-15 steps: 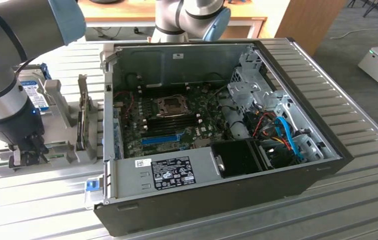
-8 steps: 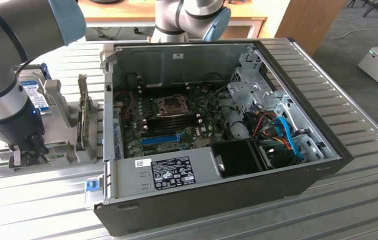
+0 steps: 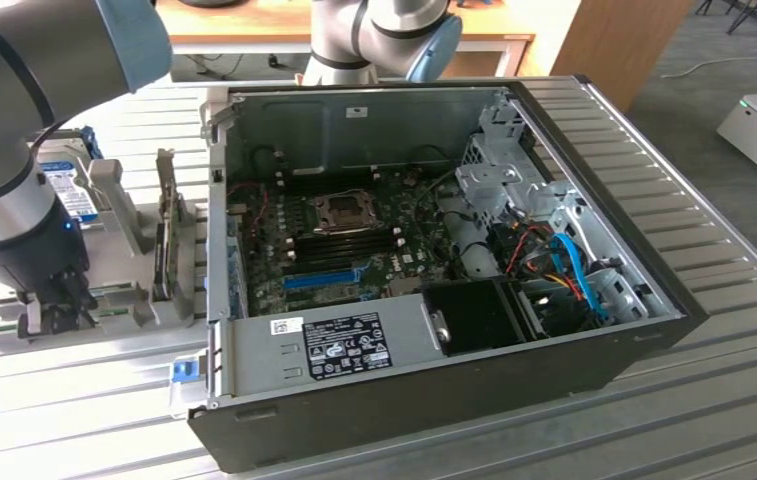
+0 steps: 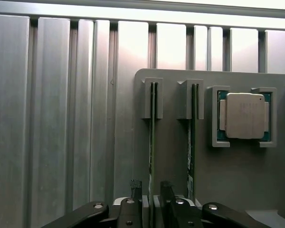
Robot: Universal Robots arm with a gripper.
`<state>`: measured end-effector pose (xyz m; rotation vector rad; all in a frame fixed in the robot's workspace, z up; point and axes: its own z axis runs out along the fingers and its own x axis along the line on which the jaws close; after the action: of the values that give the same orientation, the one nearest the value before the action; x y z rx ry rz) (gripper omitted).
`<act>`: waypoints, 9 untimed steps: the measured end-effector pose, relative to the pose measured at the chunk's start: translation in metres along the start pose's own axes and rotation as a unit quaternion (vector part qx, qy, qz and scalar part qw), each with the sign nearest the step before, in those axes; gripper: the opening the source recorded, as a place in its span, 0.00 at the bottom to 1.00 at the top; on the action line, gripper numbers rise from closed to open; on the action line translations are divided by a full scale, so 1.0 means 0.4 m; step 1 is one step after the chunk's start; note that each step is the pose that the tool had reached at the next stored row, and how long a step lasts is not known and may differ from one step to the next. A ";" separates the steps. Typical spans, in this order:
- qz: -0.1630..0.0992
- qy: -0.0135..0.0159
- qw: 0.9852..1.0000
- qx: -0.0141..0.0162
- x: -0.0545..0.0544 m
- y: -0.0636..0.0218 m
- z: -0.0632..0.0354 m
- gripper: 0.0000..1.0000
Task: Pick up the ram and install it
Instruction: 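Pick up the ram and move it above insertion slot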
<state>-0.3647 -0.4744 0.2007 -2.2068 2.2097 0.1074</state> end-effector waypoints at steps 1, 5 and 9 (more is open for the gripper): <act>0.000 0.000 1.000 0.000 0.001 0.000 0.000 0.29; 0.000 0.000 1.000 0.000 0.002 0.000 0.000 0.29; 0.000 0.000 1.000 0.000 0.002 0.000 0.001 0.29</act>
<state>-0.3647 -0.4753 0.2001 -2.2067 2.2096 0.1074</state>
